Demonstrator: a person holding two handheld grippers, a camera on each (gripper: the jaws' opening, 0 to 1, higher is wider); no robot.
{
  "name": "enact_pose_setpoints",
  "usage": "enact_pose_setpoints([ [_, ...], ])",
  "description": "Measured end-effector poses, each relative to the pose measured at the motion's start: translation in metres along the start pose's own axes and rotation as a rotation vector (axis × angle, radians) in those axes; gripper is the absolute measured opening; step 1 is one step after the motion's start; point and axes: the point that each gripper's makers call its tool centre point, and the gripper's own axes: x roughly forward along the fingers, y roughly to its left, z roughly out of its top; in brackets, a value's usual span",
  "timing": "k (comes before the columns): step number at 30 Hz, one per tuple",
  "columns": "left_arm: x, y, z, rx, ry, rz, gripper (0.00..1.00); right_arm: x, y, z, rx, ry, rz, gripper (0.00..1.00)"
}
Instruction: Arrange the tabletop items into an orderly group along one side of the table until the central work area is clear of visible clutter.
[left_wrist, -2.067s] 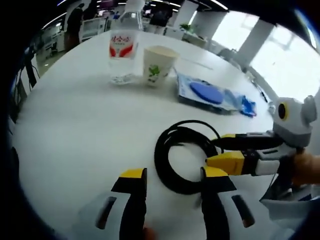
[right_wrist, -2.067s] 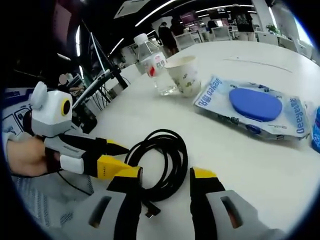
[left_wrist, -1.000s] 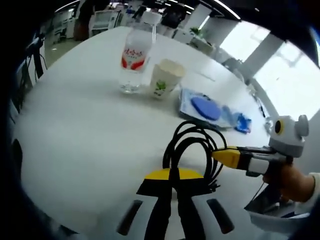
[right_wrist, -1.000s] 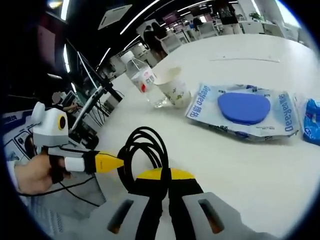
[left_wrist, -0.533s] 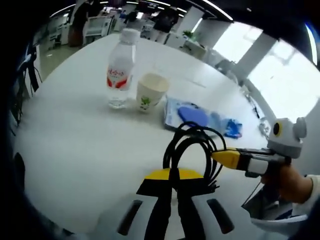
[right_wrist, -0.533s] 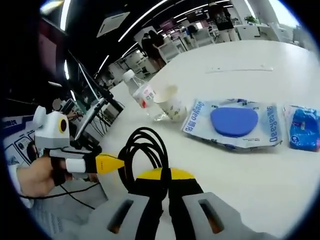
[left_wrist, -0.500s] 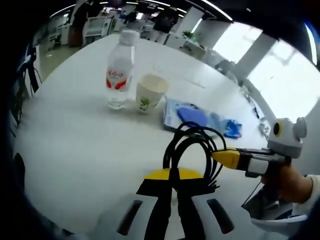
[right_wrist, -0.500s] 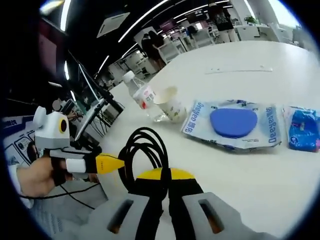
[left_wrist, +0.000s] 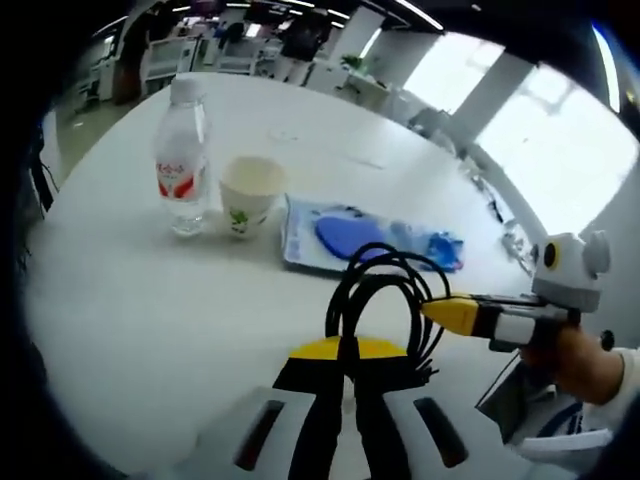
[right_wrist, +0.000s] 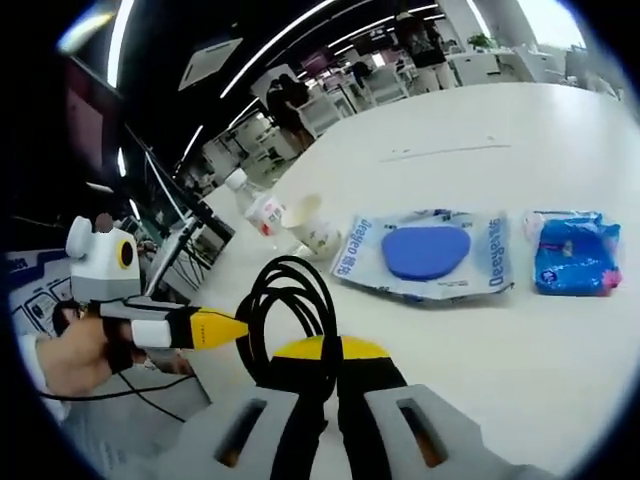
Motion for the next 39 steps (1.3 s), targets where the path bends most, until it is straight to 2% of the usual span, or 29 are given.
enact_pose_setpoints([
  [4,0.015,-0.018,0.003,0.001,0.030,-0.049,0.00,-0.016,-0.020,0.004,0.026,-0.022,-0.030,0.00],
  [8,0.030,-0.045,0.004,0.048,0.063,-0.089,0.00,-0.036,-0.040,0.009,0.043,-0.048,-0.062,0.00],
  [17,0.063,-0.091,0.010,0.143,0.126,-0.166,0.00,-0.077,-0.083,0.013,0.122,-0.110,-0.135,0.00],
  [26,0.088,-0.135,0.002,0.215,0.176,-0.225,0.00,-0.112,-0.120,0.005,0.193,-0.153,-0.206,0.00],
  [33,0.099,-0.153,-0.008,0.231,0.206,-0.253,0.00,-0.128,-0.134,-0.004,0.226,-0.163,-0.235,0.00],
  [39,0.107,-0.158,-0.013,0.232,0.220,-0.262,0.00,-0.131,-0.141,-0.010,0.249,-0.165,-0.247,0.00],
])
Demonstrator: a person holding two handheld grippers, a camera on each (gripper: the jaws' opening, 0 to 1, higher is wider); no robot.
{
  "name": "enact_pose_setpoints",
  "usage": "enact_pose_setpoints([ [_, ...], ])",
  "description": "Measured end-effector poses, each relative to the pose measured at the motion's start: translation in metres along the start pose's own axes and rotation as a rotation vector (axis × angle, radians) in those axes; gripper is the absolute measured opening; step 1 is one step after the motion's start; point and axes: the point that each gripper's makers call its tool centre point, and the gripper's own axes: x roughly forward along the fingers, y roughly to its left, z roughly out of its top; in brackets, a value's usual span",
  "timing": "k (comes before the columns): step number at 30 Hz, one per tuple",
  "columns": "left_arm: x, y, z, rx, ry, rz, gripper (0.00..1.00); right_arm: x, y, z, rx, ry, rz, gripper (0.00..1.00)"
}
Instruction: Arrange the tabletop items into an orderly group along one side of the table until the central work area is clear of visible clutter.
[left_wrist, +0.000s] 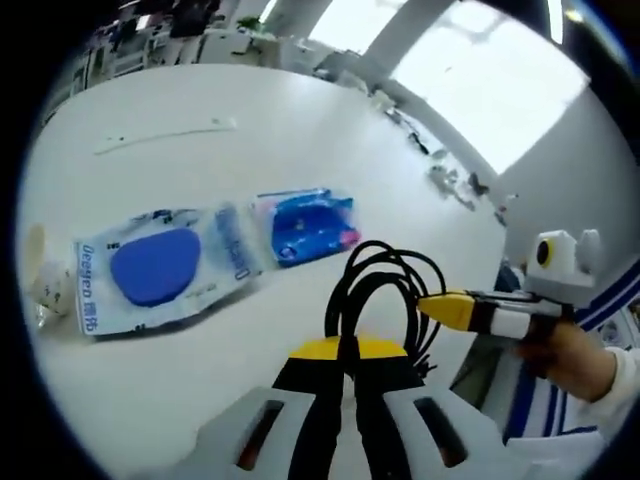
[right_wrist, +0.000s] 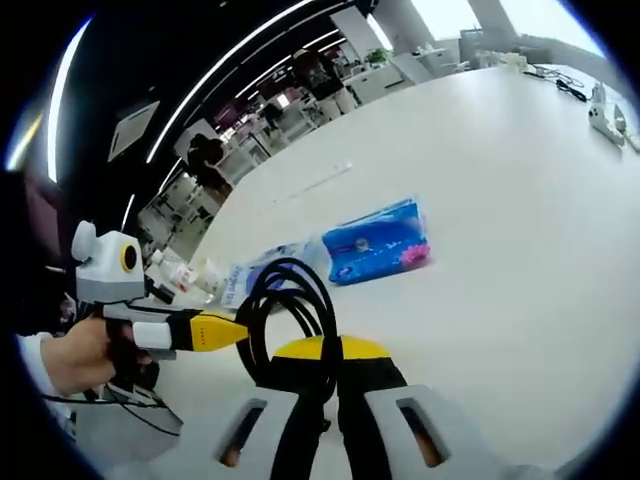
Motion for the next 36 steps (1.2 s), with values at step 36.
enact_pose_setpoints([
  [36,0.065,0.016,-0.016,-0.018,0.115,0.047,0.00,0.044,-0.064,-0.022,0.080,0.104,-0.024,0.00],
])
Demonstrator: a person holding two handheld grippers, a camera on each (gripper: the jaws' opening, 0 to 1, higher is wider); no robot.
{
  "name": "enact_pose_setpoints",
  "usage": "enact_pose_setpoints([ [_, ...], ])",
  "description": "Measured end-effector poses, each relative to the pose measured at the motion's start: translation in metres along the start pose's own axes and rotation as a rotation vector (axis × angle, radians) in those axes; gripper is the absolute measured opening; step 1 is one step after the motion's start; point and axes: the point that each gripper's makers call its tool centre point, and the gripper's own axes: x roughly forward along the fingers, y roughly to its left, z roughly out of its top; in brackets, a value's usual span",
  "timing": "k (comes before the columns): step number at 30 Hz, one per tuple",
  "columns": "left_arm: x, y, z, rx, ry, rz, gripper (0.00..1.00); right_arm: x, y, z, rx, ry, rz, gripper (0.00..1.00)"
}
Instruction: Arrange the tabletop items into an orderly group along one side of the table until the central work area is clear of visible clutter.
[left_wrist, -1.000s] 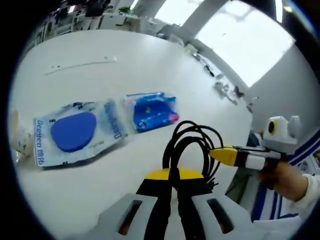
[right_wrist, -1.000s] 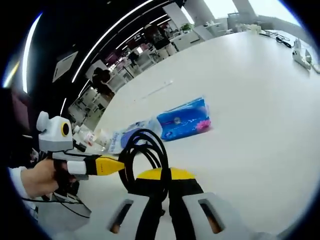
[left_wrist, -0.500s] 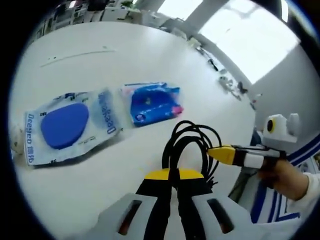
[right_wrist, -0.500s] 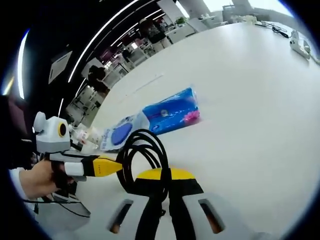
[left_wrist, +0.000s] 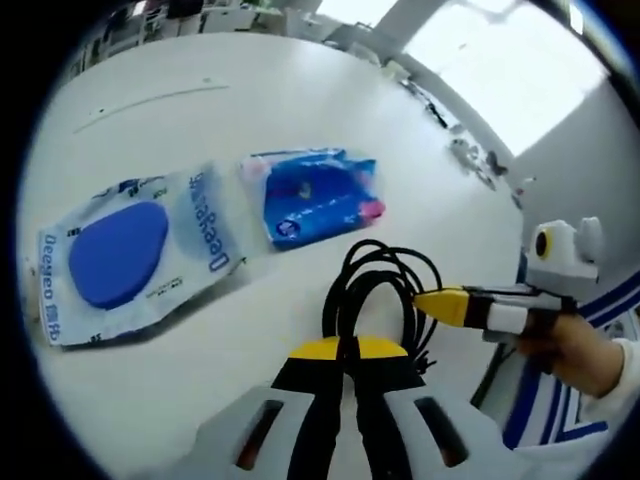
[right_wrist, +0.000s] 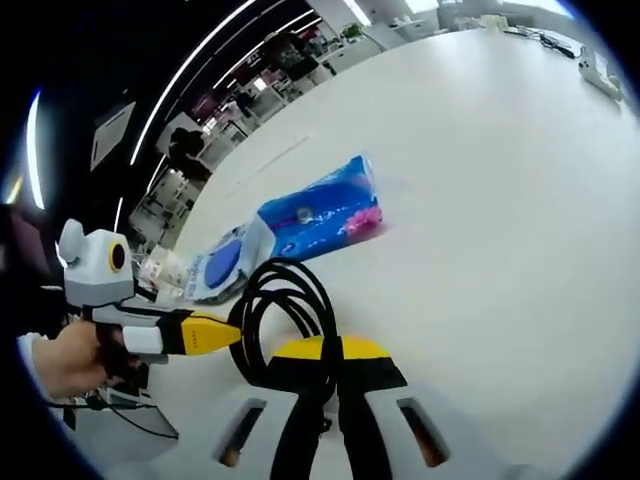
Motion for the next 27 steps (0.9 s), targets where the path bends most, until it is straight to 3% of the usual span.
enact_pose_setpoints([
  [13,0.011,0.002,-0.006,0.008,0.017,0.018,0.00,0.006,-0.008,-0.002,-0.037,-0.010,-0.012,0.00],
  [27,0.017,0.012,-0.008,-0.006,0.007,0.045,0.00,0.009,-0.007,-0.004,-0.100,-0.045,0.033,0.00],
])
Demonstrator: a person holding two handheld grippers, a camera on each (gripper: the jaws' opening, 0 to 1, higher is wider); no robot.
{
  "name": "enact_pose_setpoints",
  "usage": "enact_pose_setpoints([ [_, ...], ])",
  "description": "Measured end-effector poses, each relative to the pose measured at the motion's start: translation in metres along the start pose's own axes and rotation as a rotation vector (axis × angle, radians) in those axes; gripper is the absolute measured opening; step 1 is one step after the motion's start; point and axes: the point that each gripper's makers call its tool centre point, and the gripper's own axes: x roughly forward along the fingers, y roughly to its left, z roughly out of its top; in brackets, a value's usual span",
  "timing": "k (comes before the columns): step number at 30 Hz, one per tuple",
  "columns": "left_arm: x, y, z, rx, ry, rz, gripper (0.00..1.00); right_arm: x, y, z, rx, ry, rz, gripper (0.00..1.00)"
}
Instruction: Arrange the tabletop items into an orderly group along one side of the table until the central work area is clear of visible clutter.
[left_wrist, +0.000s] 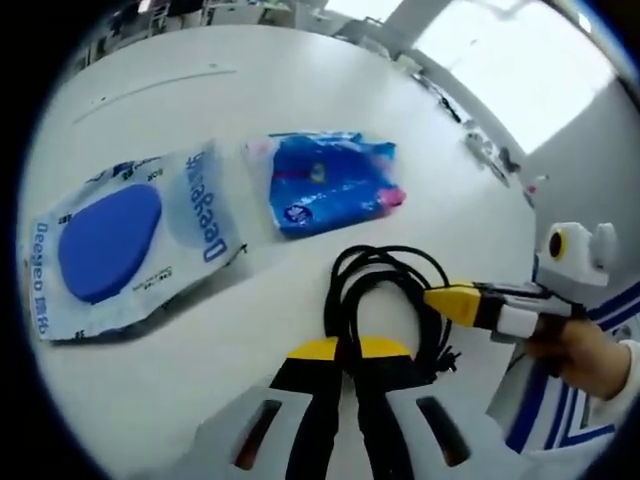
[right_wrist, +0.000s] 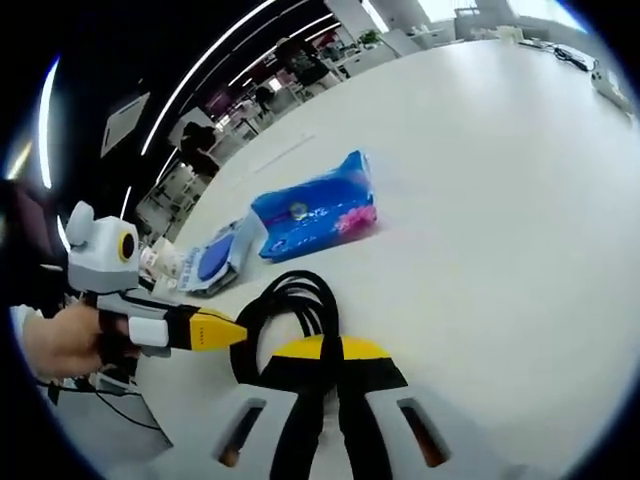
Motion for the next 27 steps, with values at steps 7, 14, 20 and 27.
enact_pose_setpoints([
  [7,-0.001,0.000,-0.001,-0.010,-0.005,0.007,0.00,0.000,0.001,0.001,-0.015,-0.002,0.011,0.00],
  [14,-0.001,-0.001,-0.001,-0.015,-0.013,0.011,0.00,0.001,0.001,0.001,-0.013,0.008,0.012,0.00],
  [20,-0.003,-0.002,-0.001,0.001,-0.028,-0.009,0.10,-0.003,0.012,0.012,-0.096,-0.039,0.079,0.11],
  [27,-0.026,-0.014,0.016,0.020,-0.136,-0.064,0.59,-0.020,0.029,0.035,-0.330,-0.141,0.088,0.51],
])
